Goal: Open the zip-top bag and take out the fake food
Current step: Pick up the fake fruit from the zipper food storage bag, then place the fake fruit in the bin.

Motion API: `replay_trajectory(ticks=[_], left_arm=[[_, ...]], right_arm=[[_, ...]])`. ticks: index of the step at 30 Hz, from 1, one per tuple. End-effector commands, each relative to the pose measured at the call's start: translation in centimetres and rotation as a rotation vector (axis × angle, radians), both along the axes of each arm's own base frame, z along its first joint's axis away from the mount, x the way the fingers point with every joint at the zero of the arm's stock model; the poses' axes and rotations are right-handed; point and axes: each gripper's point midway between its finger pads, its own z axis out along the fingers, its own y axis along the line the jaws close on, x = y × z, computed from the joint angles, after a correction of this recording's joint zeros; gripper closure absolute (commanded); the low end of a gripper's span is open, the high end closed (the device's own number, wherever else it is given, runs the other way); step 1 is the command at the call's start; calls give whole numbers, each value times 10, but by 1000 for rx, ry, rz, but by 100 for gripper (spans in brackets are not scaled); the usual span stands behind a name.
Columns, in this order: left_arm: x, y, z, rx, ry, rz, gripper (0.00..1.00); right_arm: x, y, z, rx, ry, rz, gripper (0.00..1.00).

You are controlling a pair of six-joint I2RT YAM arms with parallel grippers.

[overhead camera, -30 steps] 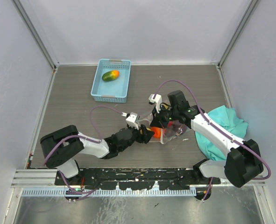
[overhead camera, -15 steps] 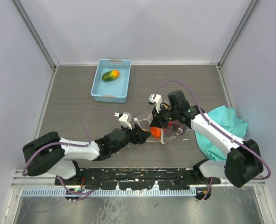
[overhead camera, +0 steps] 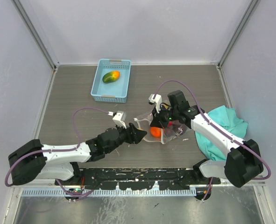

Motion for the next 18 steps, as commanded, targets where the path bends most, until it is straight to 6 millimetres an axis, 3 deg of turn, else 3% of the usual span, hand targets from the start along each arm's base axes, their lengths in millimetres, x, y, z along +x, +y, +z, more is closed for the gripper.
replay_trajectory(ticks=[1, 18], left_arm=[[5, 10, 16, 2, -41, 12, 82], [37, 49, 44, 47, -104, 92, 78]], right_arm=[[6, 5, 17, 36, -45, 18, 99], [6, 5, 15, 31, -45, 17, 99]])
